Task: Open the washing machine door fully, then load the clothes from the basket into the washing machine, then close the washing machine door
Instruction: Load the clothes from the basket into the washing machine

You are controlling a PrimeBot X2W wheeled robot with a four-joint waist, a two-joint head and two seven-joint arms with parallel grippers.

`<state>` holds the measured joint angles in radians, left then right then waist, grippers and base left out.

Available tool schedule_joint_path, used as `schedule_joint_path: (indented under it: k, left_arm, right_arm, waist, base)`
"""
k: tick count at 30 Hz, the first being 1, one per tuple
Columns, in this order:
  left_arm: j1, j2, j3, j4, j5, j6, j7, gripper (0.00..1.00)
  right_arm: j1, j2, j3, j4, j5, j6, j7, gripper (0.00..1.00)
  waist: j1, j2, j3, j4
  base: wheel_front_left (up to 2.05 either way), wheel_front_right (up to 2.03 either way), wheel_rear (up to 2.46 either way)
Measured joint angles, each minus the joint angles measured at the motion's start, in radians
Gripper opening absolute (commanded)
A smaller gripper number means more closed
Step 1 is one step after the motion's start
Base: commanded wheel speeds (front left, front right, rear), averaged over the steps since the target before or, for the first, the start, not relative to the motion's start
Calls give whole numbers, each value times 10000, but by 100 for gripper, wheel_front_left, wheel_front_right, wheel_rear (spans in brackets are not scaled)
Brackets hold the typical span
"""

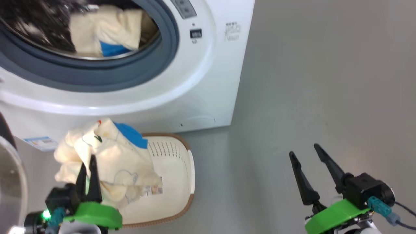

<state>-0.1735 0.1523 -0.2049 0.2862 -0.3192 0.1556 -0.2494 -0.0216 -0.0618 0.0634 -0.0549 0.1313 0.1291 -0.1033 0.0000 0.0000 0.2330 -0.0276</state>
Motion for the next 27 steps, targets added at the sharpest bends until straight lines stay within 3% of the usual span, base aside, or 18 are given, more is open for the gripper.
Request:
schedule_joint_path:
  k: [16, 27]
  left_arm:
    - [2435, 447, -399, -2598, 449, 449, 708, 0]
    - [2766, 583, -497, -3185, 451, 600, 999, 0]
  right_arm:
    - [1287, 130, -36, -468, -71, 0, 454, 100]
    - [1478, 148, -69, -706, -56, 0, 506, 100]
  waist:
    - [0, 0, -2138, 275]
    - [0, 0, -2511, 142]
  base:
    - [0, 0, 0]
    - [0, 0, 0]
